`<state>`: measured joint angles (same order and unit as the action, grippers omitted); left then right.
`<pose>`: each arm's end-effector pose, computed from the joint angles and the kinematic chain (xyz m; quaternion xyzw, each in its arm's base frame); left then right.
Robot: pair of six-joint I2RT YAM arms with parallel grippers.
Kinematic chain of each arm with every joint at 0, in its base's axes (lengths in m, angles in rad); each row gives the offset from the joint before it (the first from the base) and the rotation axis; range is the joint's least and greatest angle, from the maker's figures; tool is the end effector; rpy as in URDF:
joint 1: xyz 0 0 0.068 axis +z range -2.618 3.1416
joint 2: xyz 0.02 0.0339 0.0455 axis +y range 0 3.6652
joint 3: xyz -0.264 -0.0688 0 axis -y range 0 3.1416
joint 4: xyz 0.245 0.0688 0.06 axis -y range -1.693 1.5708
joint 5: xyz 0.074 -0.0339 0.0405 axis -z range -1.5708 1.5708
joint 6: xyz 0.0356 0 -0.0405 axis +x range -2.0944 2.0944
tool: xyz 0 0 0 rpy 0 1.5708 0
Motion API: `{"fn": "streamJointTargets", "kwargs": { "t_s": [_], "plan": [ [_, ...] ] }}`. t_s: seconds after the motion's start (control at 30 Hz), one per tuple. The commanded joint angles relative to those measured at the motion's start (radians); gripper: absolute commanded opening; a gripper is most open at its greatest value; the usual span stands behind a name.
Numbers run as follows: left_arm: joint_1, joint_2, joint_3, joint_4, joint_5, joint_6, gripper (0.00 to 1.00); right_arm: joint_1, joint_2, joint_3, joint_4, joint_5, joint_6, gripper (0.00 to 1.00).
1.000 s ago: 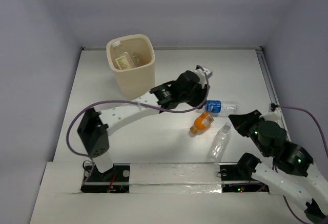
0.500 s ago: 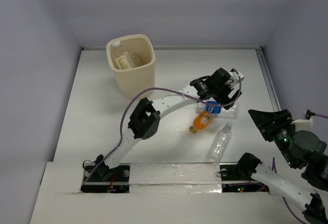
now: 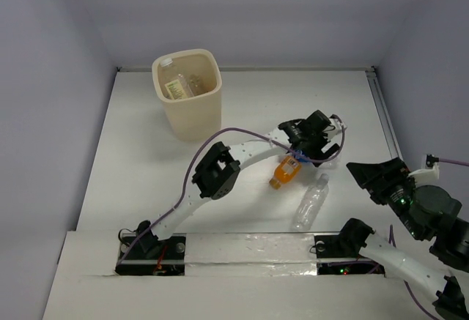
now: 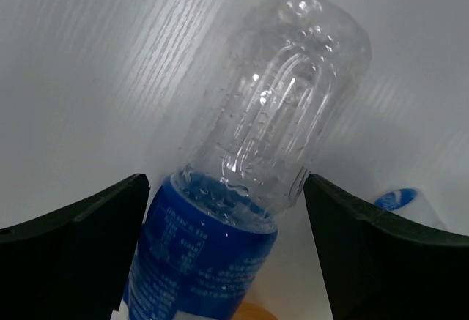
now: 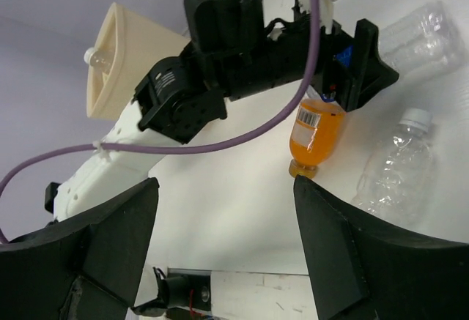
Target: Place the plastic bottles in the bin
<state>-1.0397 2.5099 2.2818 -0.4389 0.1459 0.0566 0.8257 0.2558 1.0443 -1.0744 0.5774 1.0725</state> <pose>0.2848 -0.4950 0.2049 0.4947 0.7492 -0.2634 0.3530 0.0105 -0.0173 0.3671 0.2638 0.7407 0.3341 0.5198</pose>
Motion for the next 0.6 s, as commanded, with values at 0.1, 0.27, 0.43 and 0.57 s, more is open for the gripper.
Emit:
{"fn": "streamJointTargets", "kwargs": {
  "t_s": [0.1, 0.27, 0.43, 0.57],
  "plan": [
    [0.017, 0.024, 0.024, 0.049, -0.137, 0.011, 0.69, 0.000, 0.022, -0.029, -0.019, -0.033, 0.003, 0.80],
    [0.062, -0.042, 0.012, 0.112, -0.170, -0.021, 0.51, 0.000, 0.042, -0.105, -0.082, -0.060, 0.063, 0.23],
    [0.115, -0.195, -0.001, 0.176, -0.151, -0.099, 0.47, 0.000, 0.103, -0.190, -0.076, -0.116, 0.087, 0.19],
    [0.181, -0.339, -0.033, 0.204, -0.088, -0.181, 0.47, 0.000, 0.219, -0.199, -0.087, -0.094, 0.084, 0.87]
  ]
}}
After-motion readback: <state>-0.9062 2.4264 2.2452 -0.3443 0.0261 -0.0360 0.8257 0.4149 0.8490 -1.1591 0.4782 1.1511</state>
